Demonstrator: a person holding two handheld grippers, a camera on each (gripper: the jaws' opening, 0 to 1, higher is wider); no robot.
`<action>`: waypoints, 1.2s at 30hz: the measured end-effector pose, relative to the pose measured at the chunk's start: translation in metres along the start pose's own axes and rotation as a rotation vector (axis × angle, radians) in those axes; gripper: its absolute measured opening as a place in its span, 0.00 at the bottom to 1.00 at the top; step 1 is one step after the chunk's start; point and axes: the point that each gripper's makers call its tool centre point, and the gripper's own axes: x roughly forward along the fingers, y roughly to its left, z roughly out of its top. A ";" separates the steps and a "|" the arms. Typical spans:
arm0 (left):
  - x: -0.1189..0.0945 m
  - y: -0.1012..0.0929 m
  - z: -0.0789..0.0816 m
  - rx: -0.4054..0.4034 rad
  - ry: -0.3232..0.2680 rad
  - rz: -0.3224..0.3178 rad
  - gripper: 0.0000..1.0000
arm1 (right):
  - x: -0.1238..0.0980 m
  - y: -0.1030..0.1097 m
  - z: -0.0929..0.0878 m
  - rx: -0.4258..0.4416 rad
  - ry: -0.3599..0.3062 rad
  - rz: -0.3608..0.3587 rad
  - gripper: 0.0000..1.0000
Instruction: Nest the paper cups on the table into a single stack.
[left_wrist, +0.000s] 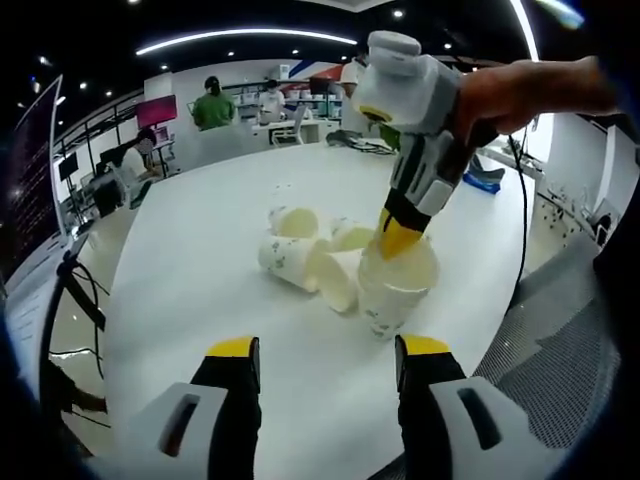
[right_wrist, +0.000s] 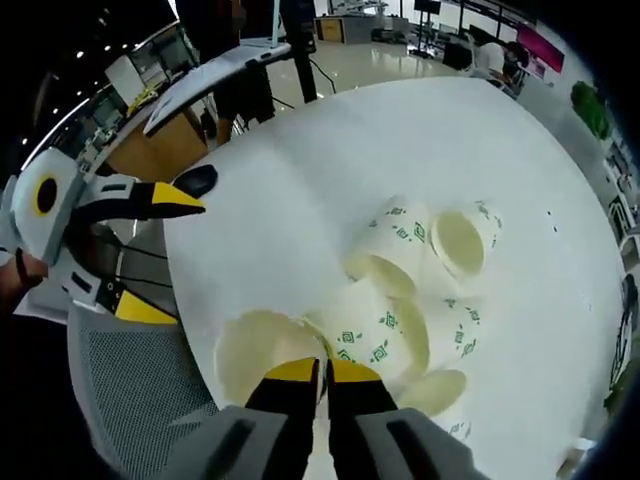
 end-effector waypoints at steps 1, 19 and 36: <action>0.000 0.000 0.000 0.002 0.001 0.000 0.53 | 0.001 0.000 0.000 0.000 -0.002 -0.001 0.01; 0.002 -0.001 -0.002 -0.006 0.005 0.001 0.54 | -0.016 -0.003 0.007 0.021 -0.091 -0.008 0.15; 0.004 0.000 -0.003 -0.006 0.014 -0.002 0.55 | -0.028 -0.062 0.040 0.044 -0.280 -0.181 0.54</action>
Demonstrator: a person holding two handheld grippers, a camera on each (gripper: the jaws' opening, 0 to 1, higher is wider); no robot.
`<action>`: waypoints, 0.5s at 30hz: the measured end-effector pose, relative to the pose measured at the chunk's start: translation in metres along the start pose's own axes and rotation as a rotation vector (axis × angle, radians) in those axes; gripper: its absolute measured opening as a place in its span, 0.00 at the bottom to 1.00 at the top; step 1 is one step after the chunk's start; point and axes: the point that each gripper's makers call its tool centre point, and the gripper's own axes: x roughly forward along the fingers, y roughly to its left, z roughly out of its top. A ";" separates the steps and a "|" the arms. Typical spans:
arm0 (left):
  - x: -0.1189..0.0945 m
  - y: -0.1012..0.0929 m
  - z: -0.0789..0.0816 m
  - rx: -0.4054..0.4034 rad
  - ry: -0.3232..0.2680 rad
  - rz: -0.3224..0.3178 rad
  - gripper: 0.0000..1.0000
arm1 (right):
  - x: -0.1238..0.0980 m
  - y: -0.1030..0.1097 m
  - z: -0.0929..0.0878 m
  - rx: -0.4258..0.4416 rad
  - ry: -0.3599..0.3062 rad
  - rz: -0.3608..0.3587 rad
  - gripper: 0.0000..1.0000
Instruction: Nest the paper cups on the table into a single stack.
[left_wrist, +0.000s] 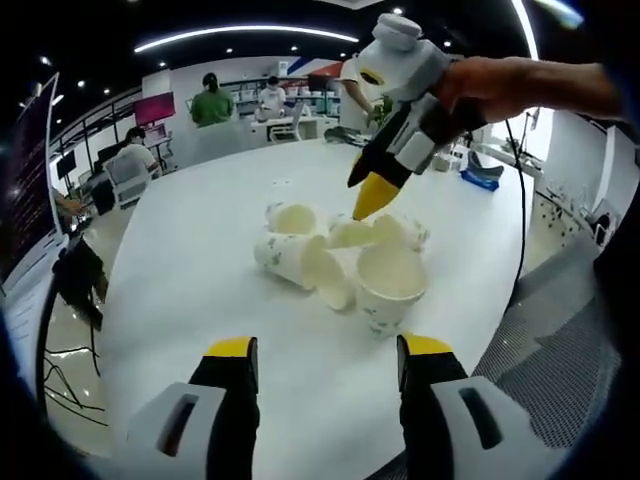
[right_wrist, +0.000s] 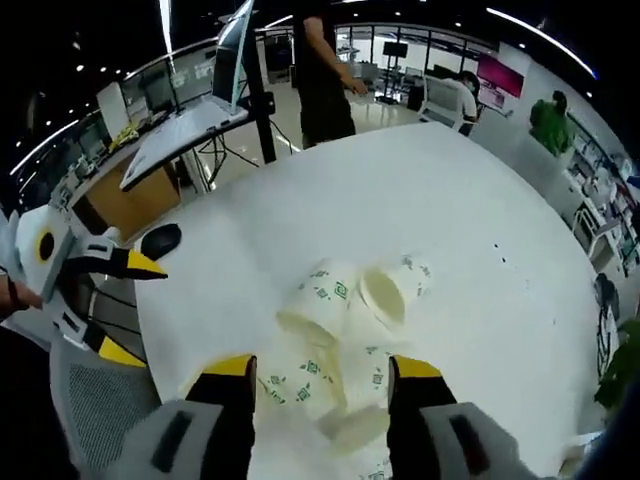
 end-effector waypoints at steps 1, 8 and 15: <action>0.000 0.001 0.000 -0.003 -0.001 0.002 0.55 | 0.000 -0.002 0.002 0.005 -0.011 -0.006 0.55; -0.003 0.001 -0.002 -0.007 0.008 0.003 0.55 | 0.009 -0.028 0.010 0.039 -0.061 -0.068 0.59; -0.002 0.003 -0.004 -0.013 0.010 0.005 0.56 | 0.019 -0.038 0.012 0.048 -0.106 -0.096 0.56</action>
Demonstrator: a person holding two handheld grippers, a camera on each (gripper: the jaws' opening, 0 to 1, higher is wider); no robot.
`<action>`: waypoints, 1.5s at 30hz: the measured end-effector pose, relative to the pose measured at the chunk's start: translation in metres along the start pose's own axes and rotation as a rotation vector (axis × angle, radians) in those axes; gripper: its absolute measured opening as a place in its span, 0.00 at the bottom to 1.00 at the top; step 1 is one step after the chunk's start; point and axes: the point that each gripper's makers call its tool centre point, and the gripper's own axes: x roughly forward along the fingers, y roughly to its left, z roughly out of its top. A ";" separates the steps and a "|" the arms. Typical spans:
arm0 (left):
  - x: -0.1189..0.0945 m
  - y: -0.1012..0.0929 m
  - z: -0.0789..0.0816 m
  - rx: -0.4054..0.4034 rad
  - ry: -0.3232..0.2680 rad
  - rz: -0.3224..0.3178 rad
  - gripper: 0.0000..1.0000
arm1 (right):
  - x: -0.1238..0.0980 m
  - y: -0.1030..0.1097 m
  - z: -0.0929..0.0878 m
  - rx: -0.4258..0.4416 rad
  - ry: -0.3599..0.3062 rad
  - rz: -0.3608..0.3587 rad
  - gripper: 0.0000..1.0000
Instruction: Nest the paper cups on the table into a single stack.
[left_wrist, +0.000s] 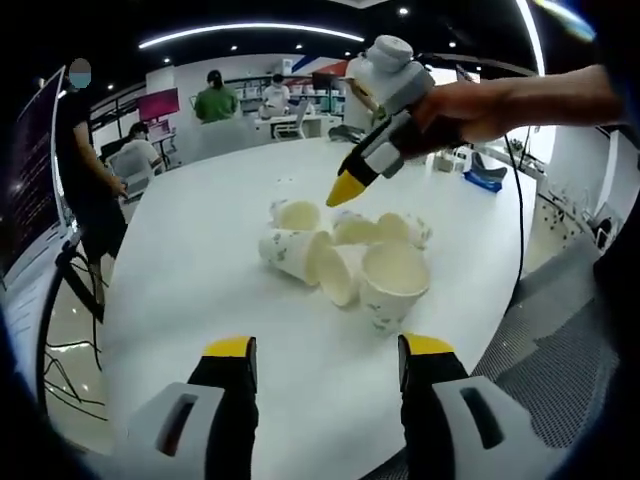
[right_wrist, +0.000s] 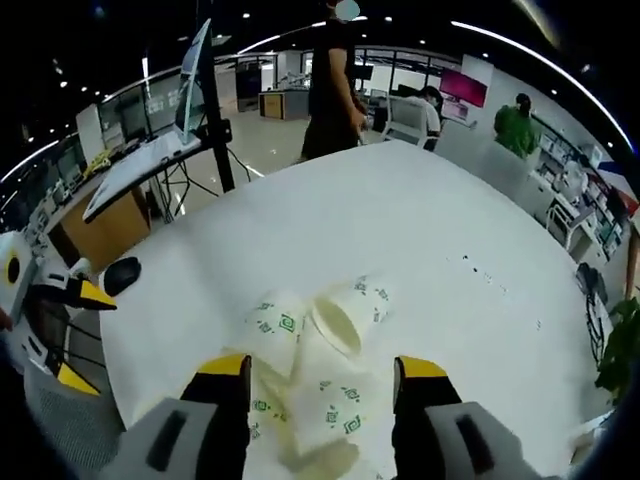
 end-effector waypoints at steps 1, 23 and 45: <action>0.000 0.000 0.000 0.000 0.000 0.000 0.56 | 0.001 -0.001 0.001 0.000 -0.007 -0.004 0.56; -0.003 0.006 -0.002 -0.018 0.009 0.015 0.55 | 0.053 -0.044 -0.008 0.101 -0.050 -0.097 0.51; -0.007 0.015 -0.005 -0.057 0.025 0.044 0.54 | 0.094 -0.066 -0.005 0.224 -0.108 -0.153 0.12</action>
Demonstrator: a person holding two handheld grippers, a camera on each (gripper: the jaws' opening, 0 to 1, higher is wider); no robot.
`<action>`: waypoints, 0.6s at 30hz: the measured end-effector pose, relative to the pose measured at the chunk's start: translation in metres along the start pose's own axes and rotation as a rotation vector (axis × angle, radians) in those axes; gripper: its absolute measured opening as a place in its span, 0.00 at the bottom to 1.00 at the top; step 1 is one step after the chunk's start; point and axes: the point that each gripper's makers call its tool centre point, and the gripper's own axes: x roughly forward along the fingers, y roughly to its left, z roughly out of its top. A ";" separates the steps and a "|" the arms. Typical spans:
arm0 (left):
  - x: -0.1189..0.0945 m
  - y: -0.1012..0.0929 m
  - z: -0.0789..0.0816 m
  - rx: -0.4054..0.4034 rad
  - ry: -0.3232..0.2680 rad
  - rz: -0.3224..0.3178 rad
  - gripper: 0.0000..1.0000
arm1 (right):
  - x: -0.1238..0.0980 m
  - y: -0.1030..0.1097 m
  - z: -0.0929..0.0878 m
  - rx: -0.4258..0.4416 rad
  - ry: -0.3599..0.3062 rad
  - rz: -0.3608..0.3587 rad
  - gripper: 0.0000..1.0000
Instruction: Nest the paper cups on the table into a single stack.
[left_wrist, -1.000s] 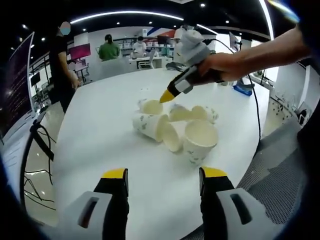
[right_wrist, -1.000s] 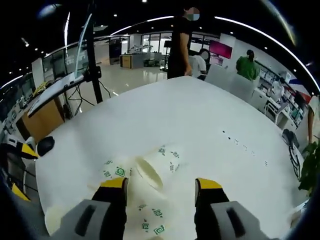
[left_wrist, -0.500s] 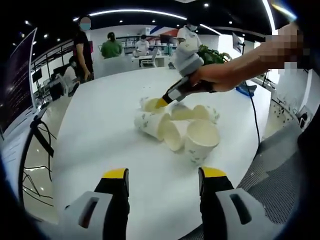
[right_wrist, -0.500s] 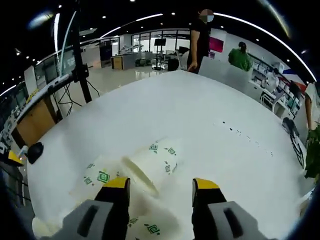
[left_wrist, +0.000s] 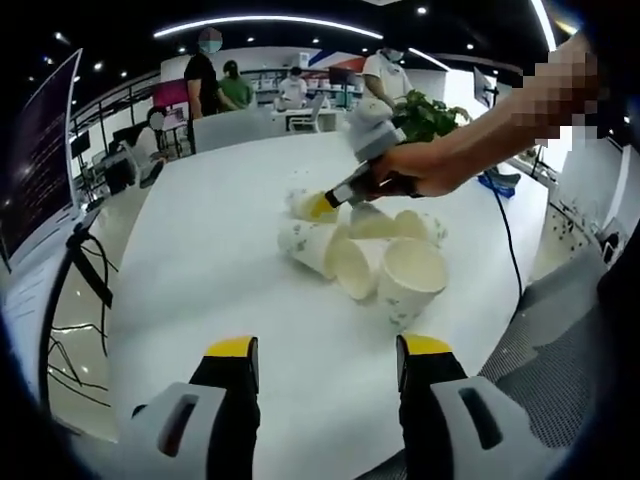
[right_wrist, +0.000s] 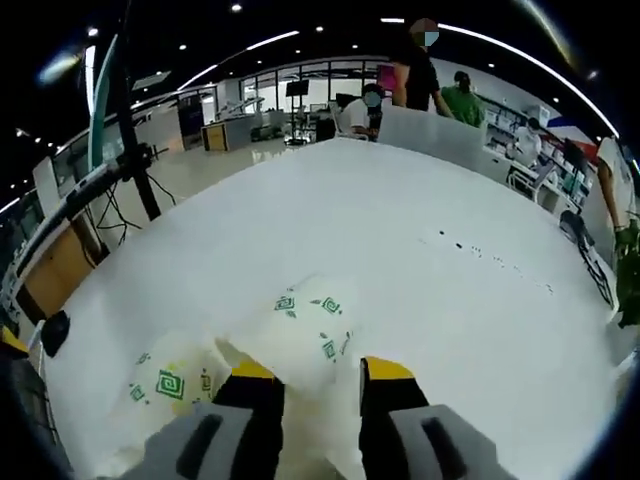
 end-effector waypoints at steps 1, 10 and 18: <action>0.000 0.001 -0.001 -0.001 0.001 0.002 0.54 | 0.000 -0.002 0.001 0.001 -0.010 -0.007 0.08; -0.001 0.003 -0.001 0.002 0.009 0.004 0.54 | -0.003 -0.006 0.004 0.021 -0.016 -0.013 0.00; 0.000 -0.002 0.000 0.008 0.007 -0.004 0.54 | -0.011 -0.012 0.012 0.069 -0.035 -0.010 0.00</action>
